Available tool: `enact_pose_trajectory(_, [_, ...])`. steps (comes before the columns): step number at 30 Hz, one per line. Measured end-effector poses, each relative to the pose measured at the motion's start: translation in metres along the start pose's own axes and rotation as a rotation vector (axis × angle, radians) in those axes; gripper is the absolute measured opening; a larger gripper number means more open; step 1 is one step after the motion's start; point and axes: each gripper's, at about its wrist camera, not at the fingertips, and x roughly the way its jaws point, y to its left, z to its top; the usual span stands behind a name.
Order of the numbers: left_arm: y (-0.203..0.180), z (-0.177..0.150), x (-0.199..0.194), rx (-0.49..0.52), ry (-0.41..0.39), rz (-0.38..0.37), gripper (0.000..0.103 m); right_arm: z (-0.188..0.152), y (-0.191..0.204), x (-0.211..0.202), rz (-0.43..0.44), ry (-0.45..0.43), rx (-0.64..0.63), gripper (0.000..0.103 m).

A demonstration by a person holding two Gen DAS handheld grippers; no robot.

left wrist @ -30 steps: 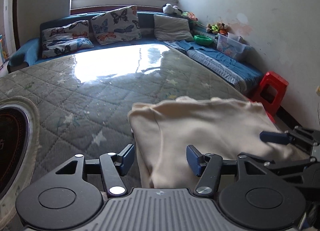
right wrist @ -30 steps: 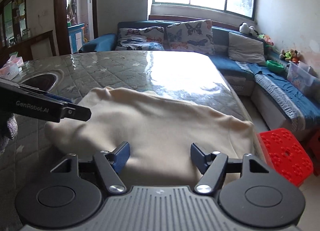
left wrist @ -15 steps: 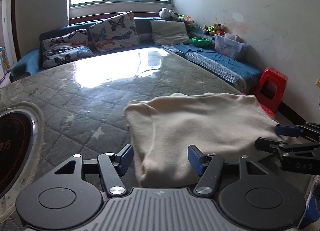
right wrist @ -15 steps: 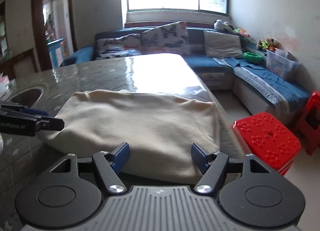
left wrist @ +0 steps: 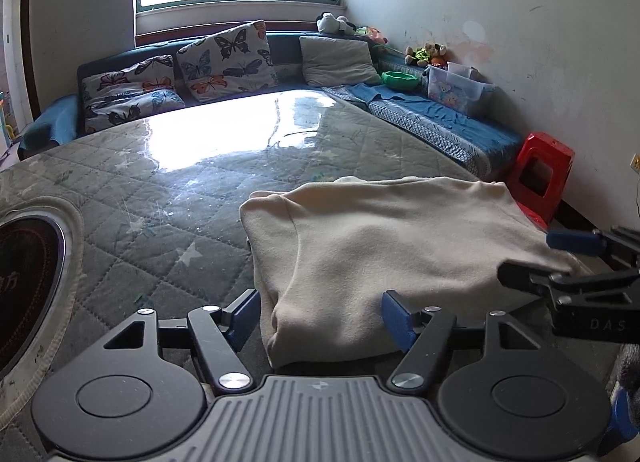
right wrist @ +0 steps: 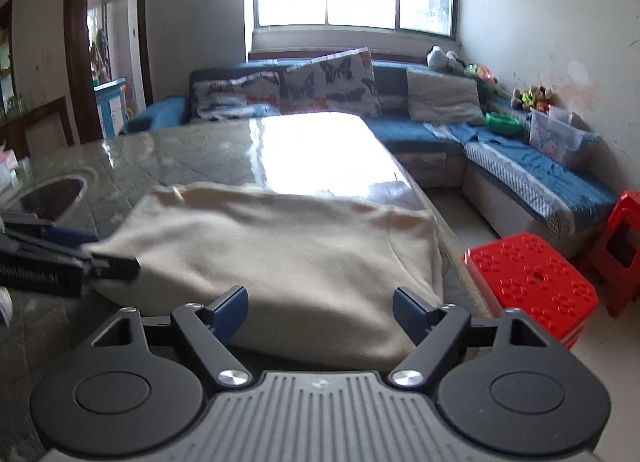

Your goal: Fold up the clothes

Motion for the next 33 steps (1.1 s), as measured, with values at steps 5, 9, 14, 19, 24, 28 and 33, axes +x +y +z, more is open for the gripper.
enact_pose_trajectory(5, [-0.002,0.002,0.000,0.003,-0.005,-0.004,0.070,0.008,0.011,0.011,0.004,0.002,-0.044,0.085])
enact_pose_trajectory(9, [-0.004,0.005,-0.002,0.004,-0.018,-0.016,0.070,-0.007,0.007,0.025,0.017,0.058,-0.040,0.087])
enact_pose_trajectory(14, [-0.010,0.008,0.007,0.019,-0.009,-0.026,0.070,-0.008,0.003,0.008,0.012,0.021,-0.036,0.093])
enact_pose_trajectory(19, [-0.012,0.003,0.015,0.032,0.010,-0.016,0.070,-0.011,-0.004,0.011,-0.004,0.042,-0.019,0.095])
enact_pose_trajectory(24, [-0.009,0.000,0.006,0.018,0.012,-0.019,0.073,-0.013,-0.001,0.003,-0.003,0.022,-0.023,0.103])
enact_pose_trajectory(28, [-0.007,-0.004,-0.003,0.004,0.011,-0.018,0.079,-0.015,-0.001,-0.005,-0.009,0.014,-0.003,0.103])
enact_pose_trajectory(33, [-0.008,-0.009,-0.018,-0.003,-0.007,-0.020,0.088,-0.019,0.002,-0.013,-0.019,0.014,0.006,0.103])
